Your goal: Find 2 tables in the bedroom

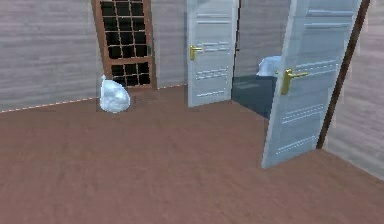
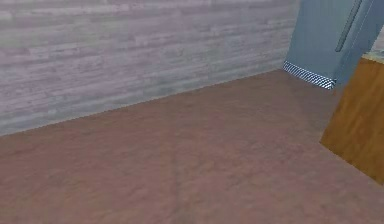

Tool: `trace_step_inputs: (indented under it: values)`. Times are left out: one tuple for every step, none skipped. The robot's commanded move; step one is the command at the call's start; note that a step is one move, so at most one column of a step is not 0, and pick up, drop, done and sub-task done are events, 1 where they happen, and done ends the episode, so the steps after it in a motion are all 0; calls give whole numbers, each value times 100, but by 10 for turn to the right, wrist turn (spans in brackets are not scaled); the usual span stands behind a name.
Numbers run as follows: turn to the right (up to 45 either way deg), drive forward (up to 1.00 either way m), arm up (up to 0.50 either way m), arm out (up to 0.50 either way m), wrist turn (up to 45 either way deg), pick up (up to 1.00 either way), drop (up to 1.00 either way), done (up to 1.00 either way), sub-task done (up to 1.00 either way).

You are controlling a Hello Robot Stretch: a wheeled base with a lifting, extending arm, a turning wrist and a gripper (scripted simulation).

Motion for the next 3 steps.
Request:
trace_step_inputs:
  values:
    - [30,0,0,0,0,0,0,0,0]
    - [0,100,0,0,0,0,0,0,0]
    - [30,0,0,0,0,0,0,0,0]
